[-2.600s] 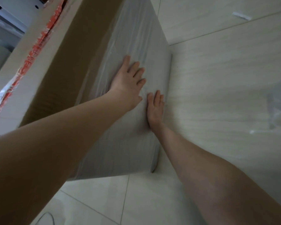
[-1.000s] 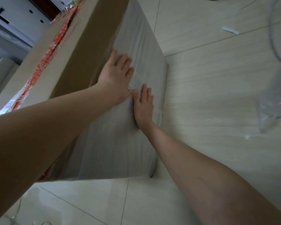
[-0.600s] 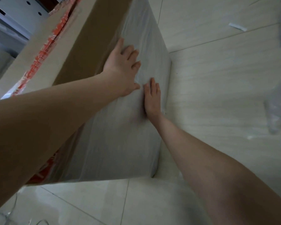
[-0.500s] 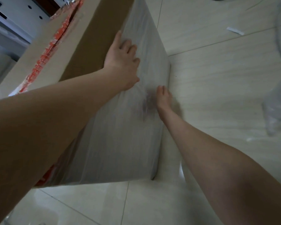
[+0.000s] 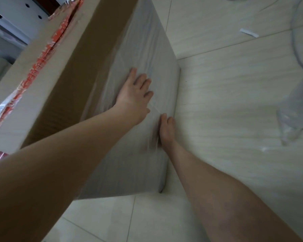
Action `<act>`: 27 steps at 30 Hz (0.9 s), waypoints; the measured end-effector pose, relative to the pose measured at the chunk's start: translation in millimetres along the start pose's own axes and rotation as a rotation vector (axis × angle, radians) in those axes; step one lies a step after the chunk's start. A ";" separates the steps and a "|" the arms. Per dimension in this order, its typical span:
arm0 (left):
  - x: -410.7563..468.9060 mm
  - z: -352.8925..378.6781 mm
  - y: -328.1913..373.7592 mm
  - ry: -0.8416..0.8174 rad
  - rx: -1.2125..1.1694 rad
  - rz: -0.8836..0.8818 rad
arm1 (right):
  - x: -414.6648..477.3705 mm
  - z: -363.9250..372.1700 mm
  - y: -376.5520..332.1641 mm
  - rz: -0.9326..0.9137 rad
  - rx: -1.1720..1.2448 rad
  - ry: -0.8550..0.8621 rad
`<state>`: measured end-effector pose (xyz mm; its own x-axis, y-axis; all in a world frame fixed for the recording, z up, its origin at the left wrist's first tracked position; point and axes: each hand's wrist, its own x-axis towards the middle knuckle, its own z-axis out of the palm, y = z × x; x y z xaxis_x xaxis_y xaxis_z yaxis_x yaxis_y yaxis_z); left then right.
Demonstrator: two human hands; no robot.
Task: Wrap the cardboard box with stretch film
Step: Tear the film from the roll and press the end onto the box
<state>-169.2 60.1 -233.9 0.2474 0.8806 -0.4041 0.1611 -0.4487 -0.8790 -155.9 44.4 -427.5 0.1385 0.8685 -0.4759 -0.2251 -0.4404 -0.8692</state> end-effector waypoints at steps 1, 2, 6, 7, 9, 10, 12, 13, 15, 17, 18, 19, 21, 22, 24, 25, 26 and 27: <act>0.5 -0.2 0.4 -0.007 0.002 0.002 | 6.7 -0.8 -2.1 -0.009 -0.026 0.008; 1.1 -0.9 1.3 -0.011 0.000 0.002 | 13.3 -2.7 -3.7 -0.032 -0.060 0.004; 2.3 -2.1 1.4 0.009 -0.022 -0.016 | 35.2 -16.8 -14.2 -0.044 -0.254 0.124; 4.0 -2.2 0.9 0.016 -0.029 -0.029 | 39.7 -23.6 -17.0 -0.022 -0.333 0.224; 7.7 -4.8 2.0 0.026 -0.055 -0.047 | 41.8 -34.6 -14.3 -0.012 -0.416 0.339; 9.2 -6.8 4.1 0.029 -0.065 -0.049 | 38.0 -34.2 -11.1 -0.040 -0.384 0.325; 10.5 -7.1 9.0 0.028 -0.064 -0.029 | 23.4 -20.1 -4.2 -0.130 -0.218 0.190; 10.9 -5.8 11.0 0.024 -0.058 -0.017 | 17.1 -8.6 1.2 -0.163 -0.132 0.100; 11.7 -2.9 11.5 0.016 -0.040 -0.006 | 13.1 2.9 3.6 -0.176 -0.099 -0.017; 11.5 -2.4 10.7 0.019 -0.050 -0.009 | 21.5 -3.4 -1.9 -0.139 -0.137 -0.034; 11.8 -2.8 10.2 0.024 -0.064 -0.017 | 26.8 -11.3 -6.0 -0.117 -0.166 0.001; 12.1 -3.3 9.7 0.030 -0.082 -0.026 | 32.2 -21.4 -11.7 -0.096 -0.215 0.072; 11.6 -4.8 10.7 0.053 -0.116 -0.032 | 38.7 -39.2 -19.4 -0.014 -0.281 0.202; 11.2 -5.6 11.3 0.067 -0.124 -0.031 | 40.5 -45.5 -20.6 0.005 -0.280 0.225; 10.6 -6.1 12.4 0.092 -0.113 -0.022 | 38.8 -53.0 -20.0 -0.016 -0.273 0.224; 10.0 -6.4 13.4 0.103 -0.109 -0.011 | 34.3 -53.3 -19.4 -0.024 -0.274 0.224; 9.0 -7.2 15.2 0.109 -0.114 0.003 | 30.1 -54.4 -17.7 -0.032 -0.286 0.233; 8.0 -8.1 18.0 0.107 -0.125 0.016 | 26.5 -55.3 -17.1 -0.045 -0.294 0.254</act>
<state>-156.7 57.8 -251.0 0.3501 0.8548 -0.3830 0.2721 -0.4841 -0.8316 -95.1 62.4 -432.7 0.3843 0.8210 -0.4223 0.0678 -0.4813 -0.8739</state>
